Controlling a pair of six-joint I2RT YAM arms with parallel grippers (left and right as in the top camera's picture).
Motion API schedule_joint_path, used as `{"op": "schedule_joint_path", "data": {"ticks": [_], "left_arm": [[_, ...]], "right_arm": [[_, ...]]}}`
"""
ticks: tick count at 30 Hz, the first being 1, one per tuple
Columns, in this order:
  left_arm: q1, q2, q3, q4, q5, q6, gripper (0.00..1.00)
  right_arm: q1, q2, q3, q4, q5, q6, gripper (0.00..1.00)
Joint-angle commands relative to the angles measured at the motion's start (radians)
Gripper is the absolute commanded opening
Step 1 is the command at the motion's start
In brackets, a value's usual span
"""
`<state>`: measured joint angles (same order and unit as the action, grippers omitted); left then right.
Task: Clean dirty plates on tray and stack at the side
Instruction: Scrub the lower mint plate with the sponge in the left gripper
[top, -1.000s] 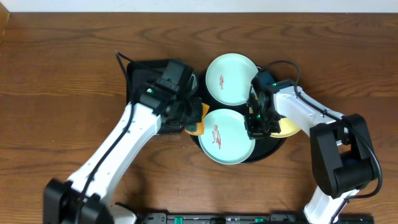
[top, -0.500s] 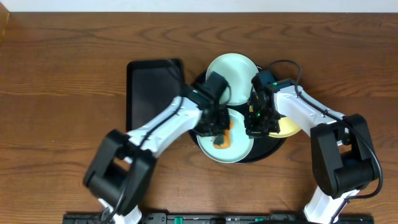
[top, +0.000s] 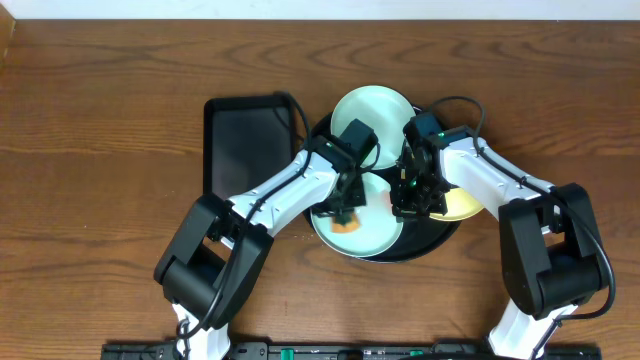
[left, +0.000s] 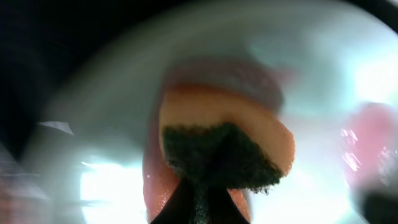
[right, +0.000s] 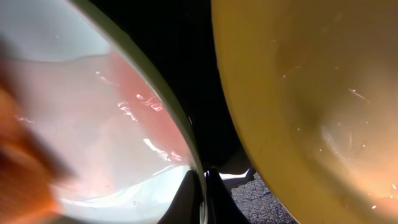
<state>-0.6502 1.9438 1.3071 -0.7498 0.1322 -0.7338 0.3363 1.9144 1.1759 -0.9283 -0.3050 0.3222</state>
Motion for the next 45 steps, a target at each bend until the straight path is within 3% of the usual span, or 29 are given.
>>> {"op": "schedule_joint_path", "data": {"ticks": [1, 7, 15, 23, 28, 33, 39, 42, 45], "left_arm": [[0.026, 0.031, -0.008, -0.06, -0.397, 0.039, 0.08], [0.026, 0.031, -0.009, -0.054, -0.441, 0.056, 0.08], [0.023, 0.037, -0.028, 0.194, 0.003, 0.018, 0.08], [0.005, 0.105, -0.029, 0.313, 0.2, -0.039, 0.08], [0.006, 0.1, -0.027, 0.236, 0.201, 0.012, 0.08], [0.014, 0.098, 0.006, 0.043, 0.154, 0.095, 0.08], [0.053, 0.098, 0.074, -0.204, -0.101, 0.113, 0.08], [0.069, 0.098, 0.094, -0.233, -0.272, 0.113, 0.08], [0.076, 0.098, 0.095, -0.206, -0.325, 0.112, 0.08]], "right_arm": [[0.01, 0.018, -0.002, 0.005, 0.073, 0.007, 0.01], [0.01, 0.018, -0.002, 0.005, 0.073, 0.007, 0.01], [0.01, 0.018, -0.002, 0.005, 0.073, 0.007, 0.01], [0.01, 0.018, -0.002, 0.002, 0.073, 0.007, 0.01], [0.01, 0.018, -0.002, 0.003, 0.073, 0.015, 0.01], [0.01, 0.018, -0.002, 0.003, 0.073, 0.015, 0.01], [0.01, 0.018, -0.002, 0.003, 0.091, 0.015, 0.01], [0.01, 0.018, -0.002, 0.001, 0.1, 0.014, 0.01], [0.01, 0.018, -0.002, -0.004, 0.118, 0.014, 0.01]]}}
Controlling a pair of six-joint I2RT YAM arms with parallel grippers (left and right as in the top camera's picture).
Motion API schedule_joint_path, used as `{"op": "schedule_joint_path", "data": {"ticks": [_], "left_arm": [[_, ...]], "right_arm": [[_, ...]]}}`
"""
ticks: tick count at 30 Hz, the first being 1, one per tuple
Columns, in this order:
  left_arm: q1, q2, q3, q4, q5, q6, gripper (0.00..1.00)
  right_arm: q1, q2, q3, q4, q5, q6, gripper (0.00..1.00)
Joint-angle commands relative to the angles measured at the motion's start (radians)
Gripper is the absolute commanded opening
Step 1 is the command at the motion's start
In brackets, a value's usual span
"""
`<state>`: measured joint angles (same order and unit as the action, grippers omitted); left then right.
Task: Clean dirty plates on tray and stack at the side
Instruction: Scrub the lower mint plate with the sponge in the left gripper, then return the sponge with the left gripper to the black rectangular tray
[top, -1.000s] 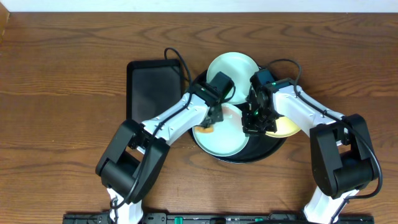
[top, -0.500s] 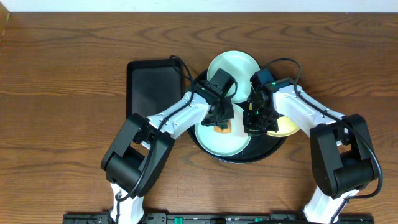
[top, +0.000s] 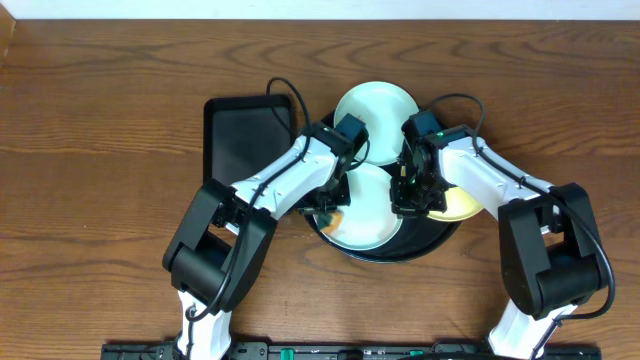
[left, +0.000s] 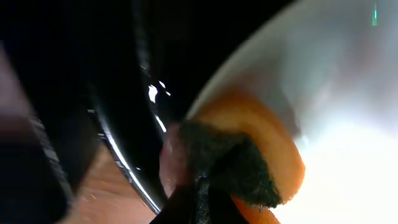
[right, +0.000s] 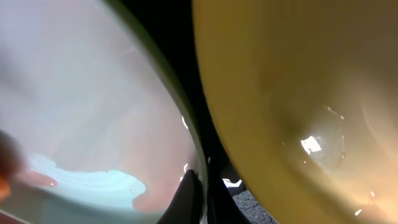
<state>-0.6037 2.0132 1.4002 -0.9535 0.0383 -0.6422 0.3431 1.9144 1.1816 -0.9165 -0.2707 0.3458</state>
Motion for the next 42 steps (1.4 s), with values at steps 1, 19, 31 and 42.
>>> {"op": "schedule_joint_path", "data": {"ticks": [1, 19, 31, 42], "left_arm": [[0.029, 0.029, 0.002, 0.014, -0.235, 0.021, 0.08], [0.033, -0.03, 0.011, 0.232, -0.241, 0.161, 0.08], [0.09, -0.383, 0.011, 0.148, -0.242, 0.197, 0.09], [0.356, -0.358, -0.14, 0.099, -0.142, 0.197, 0.09]], "right_arm": [[0.003, 0.018, -0.008, -0.018, 0.088, -0.009, 0.01], [0.003, 0.018, -0.008, -0.041, 0.117, -0.01, 0.01], [0.003, 0.018, -0.008, -0.04, 0.117, -0.01, 0.01], [0.003, 0.018, -0.007, 0.002, 0.105, -0.04, 0.01]]}}
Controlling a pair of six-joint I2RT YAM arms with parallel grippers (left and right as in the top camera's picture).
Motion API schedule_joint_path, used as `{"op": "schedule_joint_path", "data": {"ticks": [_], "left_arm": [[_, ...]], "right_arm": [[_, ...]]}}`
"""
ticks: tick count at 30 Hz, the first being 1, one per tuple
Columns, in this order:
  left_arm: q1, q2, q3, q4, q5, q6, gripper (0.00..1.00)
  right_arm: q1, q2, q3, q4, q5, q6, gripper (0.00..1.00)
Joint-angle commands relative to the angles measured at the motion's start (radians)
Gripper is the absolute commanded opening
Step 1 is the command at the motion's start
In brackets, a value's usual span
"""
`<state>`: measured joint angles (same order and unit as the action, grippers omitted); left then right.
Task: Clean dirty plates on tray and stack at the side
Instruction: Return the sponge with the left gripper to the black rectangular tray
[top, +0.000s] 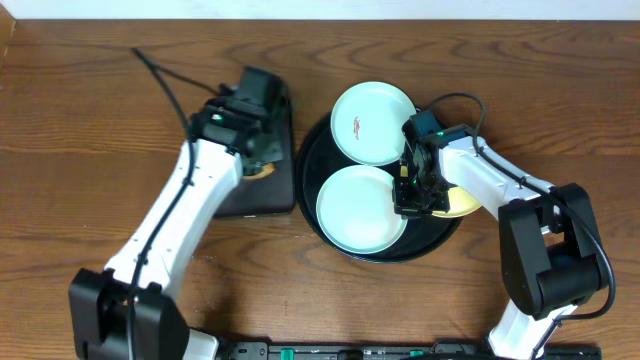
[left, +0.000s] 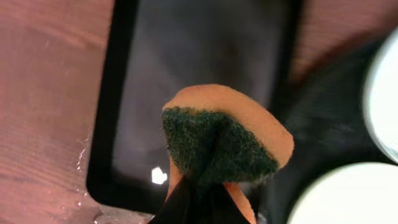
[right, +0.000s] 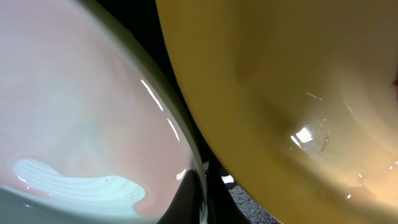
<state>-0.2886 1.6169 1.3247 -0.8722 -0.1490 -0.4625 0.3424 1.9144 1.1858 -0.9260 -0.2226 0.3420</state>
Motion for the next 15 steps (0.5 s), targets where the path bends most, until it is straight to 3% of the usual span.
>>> {"op": "schedule_joint_path", "data": {"ticks": [1, 6, 12, 15], "left_arm": [[0.058, 0.051, -0.088, 0.037, 0.045, 0.018, 0.09], [0.132, 0.095, -0.125, 0.07, 0.09, 0.045, 0.1], [0.22, 0.033, -0.099, 0.063, 0.318, 0.104, 0.47], [0.256, -0.025, -0.098, 0.057, 0.387, 0.104, 0.56]], "right_arm": [[0.003, 0.016, -0.011, 0.023, 0.041, -0.036, 0.01], [0.004, -0.036, -0.008, 0.063, 0.009, -0.048, 0.01], [0.013, -0.218, -0.008, 0.142, 0.046, -0.097, 0.01], [0.032, -0.319, -0.008, 0.202, 0.069, -0.166, 0.01]]}}
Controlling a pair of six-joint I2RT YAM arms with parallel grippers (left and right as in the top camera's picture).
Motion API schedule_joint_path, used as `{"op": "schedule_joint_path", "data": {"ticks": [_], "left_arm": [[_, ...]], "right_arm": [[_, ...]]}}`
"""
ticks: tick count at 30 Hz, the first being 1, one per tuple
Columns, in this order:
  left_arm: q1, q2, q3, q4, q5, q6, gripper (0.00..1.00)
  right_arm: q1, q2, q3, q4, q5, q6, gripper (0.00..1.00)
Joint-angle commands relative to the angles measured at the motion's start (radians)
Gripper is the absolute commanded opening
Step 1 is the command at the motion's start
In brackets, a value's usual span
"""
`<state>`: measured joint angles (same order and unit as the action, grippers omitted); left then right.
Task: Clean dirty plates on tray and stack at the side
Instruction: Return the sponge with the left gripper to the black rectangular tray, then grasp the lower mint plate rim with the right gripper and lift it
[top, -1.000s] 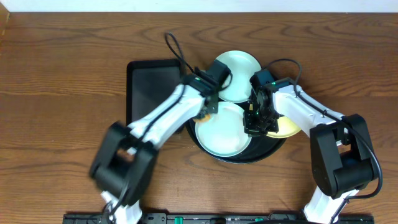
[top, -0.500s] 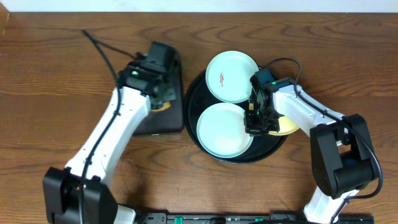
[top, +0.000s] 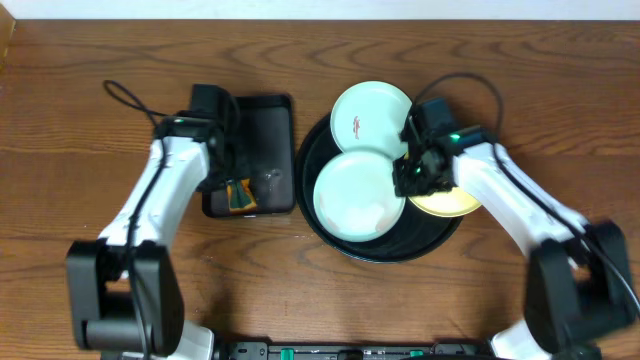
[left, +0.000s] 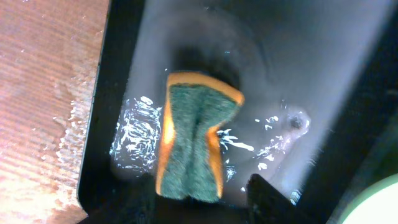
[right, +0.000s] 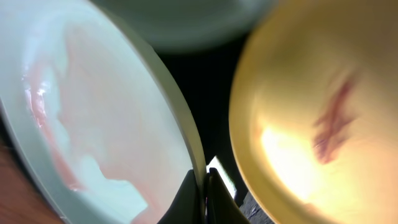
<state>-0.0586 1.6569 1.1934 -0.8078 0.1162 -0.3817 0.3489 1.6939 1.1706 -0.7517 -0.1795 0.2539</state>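
Observation:
My left gripper (top: 231, 181) hangs open just above the orange and green sponge (top: 238, 196), which lies on the wet floor of the rectangular black tray (top: 262, 130). In the left wrist view the sponge (left: 193, 143) lies free between the spread fingers of that gripper (left: 202, 200). My right gripper (top: 408, 177) is shut on the right rim of a pale green plate (top: 355, 195) on the round black tray (top: 428, 243). In the right wrist view its jaws (right: 204, 190) pinch the plate's (right: 106, 106) edge. The plate's face shows a faint pink film.
A second pale green plate (top: 371, 108) with a small red smear sits at the back of the round tray. A yellow plate (top: 448, 203) with a red smear lies at its right, beside my right gripper. Bare wooden table surrounds both trays.
My left gripper has let go of the sponge, which now lies in the rectangular tray, and it has moved toward the tray's front. The held plate has shifted slightly toward the back.
At first my left gripper pressed the sponge on the smeared pale green plate while the right held its rim. Then the sponge was at the plate's left edge. Later it hung over the rectangular tray and the plate looked clean. Now the sponge rests there.

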Motion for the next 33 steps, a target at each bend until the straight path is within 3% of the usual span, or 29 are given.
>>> {"op": "schedule_joint_path", "data": {"ticks": [1, 6, 14, 20, 27, 33], "left_arm": [[0.035, -0.085, 0.033, -0.013, 0.131, 0.024, 0.58], [0.059, -0.203, 0.033, -0.061, 0.135, 0.042, 0.6], [0.064, -0.432, 0.033, -0.134, 0.135, 0.056, 0.65], [0.064, -0.574, 0.033, -0.183, 0.134, 0.082, 0.68], [0.064, -0.668, 0.033, -0.228, 0.099, 0.083, 0.71], [0.064, -0.672, 0.033, -0.228, 0.091, 0.082, 0.72]], "right_arm": [[0.032, -0.126, 0.007, 0.049, 0.027, -0.098, 0.01], [0.066, -0.196, 0.007, 0.185, 0.072, -0.125, 0.01], [0.128, -0.14, 0.007, 0.454, 0.08, -0.096, 0.01], [0.176, -0.043, 0.007, 0.662, 0.235, -0.272, 0.01], [0.177, -0.053, 0.007, 0.675, 0.233, -0.37, 0.01], [0.203, -0.116, 0.007, 0.555, 0.286, -0.416, 0.01]]}}
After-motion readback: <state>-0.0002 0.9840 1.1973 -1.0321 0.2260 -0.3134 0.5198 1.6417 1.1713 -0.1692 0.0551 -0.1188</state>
